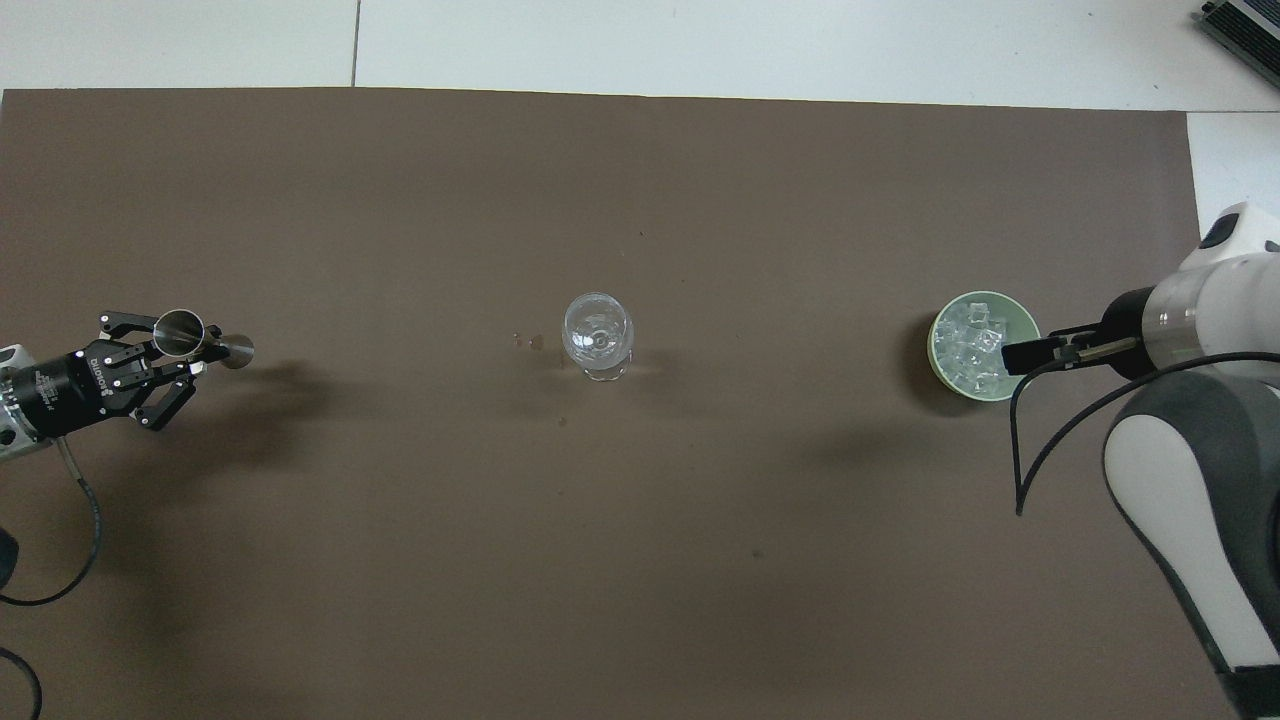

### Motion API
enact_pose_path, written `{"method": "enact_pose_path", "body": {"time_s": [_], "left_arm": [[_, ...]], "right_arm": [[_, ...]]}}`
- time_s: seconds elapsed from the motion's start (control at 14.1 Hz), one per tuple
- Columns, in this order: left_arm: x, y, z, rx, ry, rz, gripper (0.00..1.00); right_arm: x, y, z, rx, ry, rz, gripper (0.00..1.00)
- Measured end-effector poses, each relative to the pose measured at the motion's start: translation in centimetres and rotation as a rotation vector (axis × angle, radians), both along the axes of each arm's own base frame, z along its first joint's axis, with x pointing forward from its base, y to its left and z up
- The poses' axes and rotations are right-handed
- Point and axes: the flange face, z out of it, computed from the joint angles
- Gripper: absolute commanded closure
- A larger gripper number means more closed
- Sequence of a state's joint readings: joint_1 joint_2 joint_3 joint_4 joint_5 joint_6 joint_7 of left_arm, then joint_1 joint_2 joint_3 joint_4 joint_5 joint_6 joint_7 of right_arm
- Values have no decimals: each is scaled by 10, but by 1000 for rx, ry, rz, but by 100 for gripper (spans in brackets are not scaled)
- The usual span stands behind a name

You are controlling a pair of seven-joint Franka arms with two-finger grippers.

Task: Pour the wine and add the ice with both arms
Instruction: 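Lower the shaker with the left gripper while the right gripper reaches the ice cup, then grasp the green ice cup rim with the right gripper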

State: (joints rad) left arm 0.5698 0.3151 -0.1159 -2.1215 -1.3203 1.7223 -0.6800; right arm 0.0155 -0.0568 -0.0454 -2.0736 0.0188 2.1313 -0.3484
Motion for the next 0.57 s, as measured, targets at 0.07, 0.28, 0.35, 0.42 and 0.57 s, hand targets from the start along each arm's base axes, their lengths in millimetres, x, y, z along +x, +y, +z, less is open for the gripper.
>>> {"method": "enact_pose_path", "body": {"time_s": [0.07, 0.28, 0.35, 0.42, 0.57], "left_arm": [[1, 3, -4, -4, 5, -7, 100], [3, 17, -16, -1, 17, -14, 100], [4, 21, -19, -6, 18, -17, 100], [6, 23, -21, -8, 19, -19, 100], [7, 25, -27, -12, 25, -23, 100]], "right_arm": [[1, -3, -14, -7, -13, 45, 0], [2, -12, -50, -30, -45, 154, 0], [2, -14, -60, -34, -43, 175, 0], [2, -14, -67, -37, -41, 195, 0], [7, -14, -80, -51, -65, 249, 0]]}}
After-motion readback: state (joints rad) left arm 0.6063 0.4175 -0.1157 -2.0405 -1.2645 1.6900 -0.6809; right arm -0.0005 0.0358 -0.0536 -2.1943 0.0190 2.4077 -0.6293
